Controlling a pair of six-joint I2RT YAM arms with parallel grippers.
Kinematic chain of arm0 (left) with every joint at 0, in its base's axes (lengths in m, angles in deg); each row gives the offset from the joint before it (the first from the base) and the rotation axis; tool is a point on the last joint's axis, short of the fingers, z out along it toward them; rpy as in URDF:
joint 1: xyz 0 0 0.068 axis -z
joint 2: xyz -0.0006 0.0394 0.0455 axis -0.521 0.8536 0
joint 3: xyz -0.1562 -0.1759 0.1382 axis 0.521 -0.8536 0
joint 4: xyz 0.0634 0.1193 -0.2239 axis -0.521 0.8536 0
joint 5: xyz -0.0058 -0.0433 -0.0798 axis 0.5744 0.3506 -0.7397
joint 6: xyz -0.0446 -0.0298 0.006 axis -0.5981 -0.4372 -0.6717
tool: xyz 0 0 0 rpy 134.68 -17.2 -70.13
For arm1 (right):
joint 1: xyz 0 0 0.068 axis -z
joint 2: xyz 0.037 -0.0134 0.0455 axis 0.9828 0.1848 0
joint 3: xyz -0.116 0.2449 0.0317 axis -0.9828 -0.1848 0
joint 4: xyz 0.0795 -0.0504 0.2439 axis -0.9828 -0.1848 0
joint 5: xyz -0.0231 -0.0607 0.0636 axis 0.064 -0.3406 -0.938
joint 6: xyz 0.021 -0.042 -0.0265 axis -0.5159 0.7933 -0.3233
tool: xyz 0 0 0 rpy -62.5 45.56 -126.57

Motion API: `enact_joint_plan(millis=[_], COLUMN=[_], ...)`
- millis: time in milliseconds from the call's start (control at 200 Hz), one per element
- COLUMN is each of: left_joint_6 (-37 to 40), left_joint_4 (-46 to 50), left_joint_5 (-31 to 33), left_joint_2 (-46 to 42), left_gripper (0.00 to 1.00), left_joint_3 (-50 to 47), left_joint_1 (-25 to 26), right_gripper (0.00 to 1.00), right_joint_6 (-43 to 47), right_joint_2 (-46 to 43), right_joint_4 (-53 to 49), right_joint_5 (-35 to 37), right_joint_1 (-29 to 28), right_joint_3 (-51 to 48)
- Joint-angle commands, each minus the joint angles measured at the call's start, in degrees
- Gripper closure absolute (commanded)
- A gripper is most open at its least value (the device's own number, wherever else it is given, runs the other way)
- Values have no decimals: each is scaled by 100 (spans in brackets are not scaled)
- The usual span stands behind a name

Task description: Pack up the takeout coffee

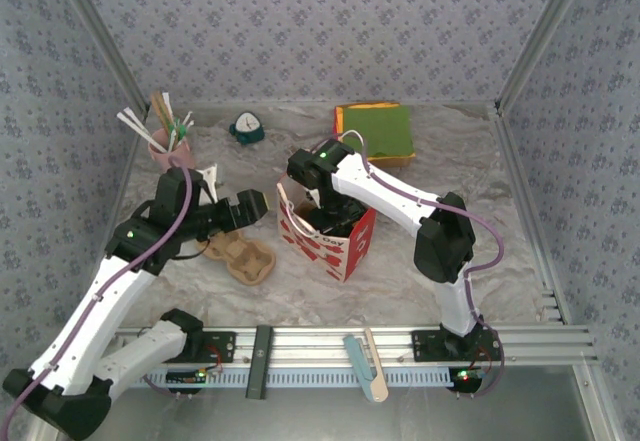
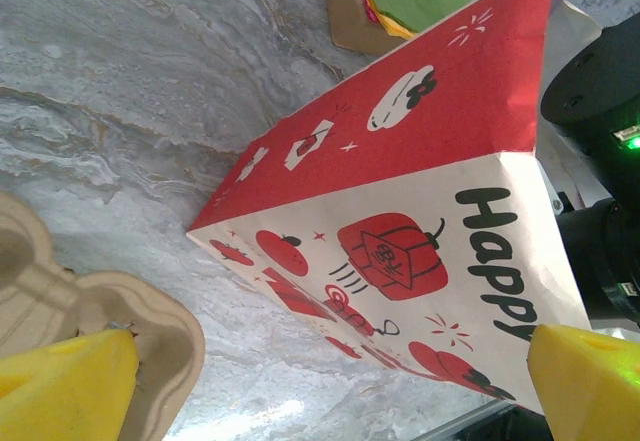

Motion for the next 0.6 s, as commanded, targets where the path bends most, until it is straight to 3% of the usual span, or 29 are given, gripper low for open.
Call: enact_joint_plan(millis=[0, 595], left_joint_6=[-5, -102], left_joint_4=[158, 303], left_joint_5=[273, 812], left_joint_2=[-119, -355], left_gripper=[0, 0], left_joint_3=[-46, -268], left_joint_1=[17, -28], right_gripper=[14, 14], right_joint_6=[-72, -108], right_joint_2=[-217, -303], right_joint_4=[-206, -244], right_joint_5=[117, 137], right_joint_1=[-43, -38], right_joint_3=[126, 113])
